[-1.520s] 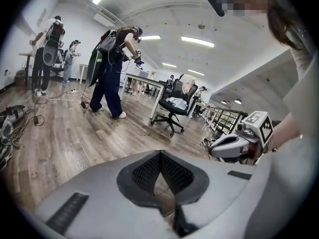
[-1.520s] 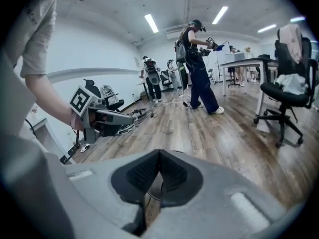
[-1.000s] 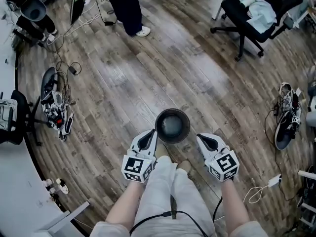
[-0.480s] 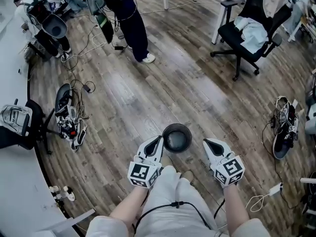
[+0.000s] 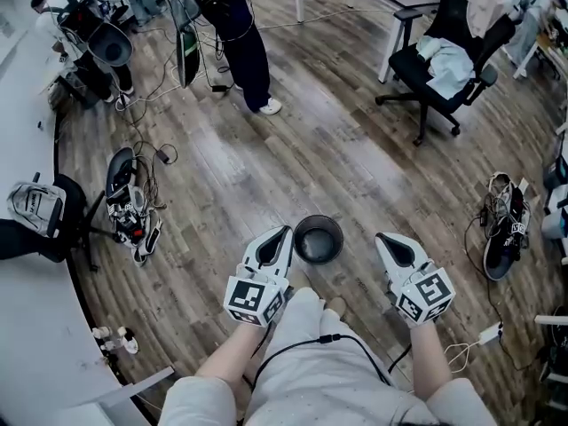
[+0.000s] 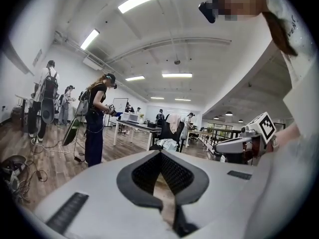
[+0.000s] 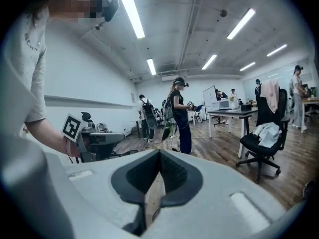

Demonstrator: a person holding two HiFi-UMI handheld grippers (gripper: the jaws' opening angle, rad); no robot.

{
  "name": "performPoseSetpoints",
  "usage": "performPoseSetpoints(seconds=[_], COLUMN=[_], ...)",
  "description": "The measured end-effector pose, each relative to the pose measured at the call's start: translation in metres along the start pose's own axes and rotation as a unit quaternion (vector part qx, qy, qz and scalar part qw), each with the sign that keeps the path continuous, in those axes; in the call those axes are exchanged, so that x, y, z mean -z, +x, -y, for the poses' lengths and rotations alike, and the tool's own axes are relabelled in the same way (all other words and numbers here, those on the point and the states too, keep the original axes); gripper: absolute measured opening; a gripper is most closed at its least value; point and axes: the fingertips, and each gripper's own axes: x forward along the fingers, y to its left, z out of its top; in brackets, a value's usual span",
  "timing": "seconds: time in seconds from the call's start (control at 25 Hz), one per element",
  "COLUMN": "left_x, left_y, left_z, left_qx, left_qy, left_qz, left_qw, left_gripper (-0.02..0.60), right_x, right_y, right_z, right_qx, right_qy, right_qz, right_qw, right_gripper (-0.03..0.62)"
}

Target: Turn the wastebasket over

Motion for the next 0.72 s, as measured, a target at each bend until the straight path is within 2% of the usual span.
performPoseSetpoints(seconds=[0.44, 0.72], left_x=[-0.045, -0.049], left_y=[-0.024, -0.019], left_z=[0.018, 0.018], left_qx=[0.005, 0.001], left_qy=[0.015, 0.02], left_qz=[0.024, 0.025], left_qw=[0.9996, 0.9995], left_gripper=[-0.002, -0.002], right_x=[-0.049, -0.053], right_y=[-0.025, -0.023], right_z=[-0.019, -0.016], right_qx=[0.009, 0.016], right_qy=[0.003, 0.003], right_qz=[0.04, 0.051], right_qw=[0.999, 0.999], right_gripper=[0.0, -0.001])
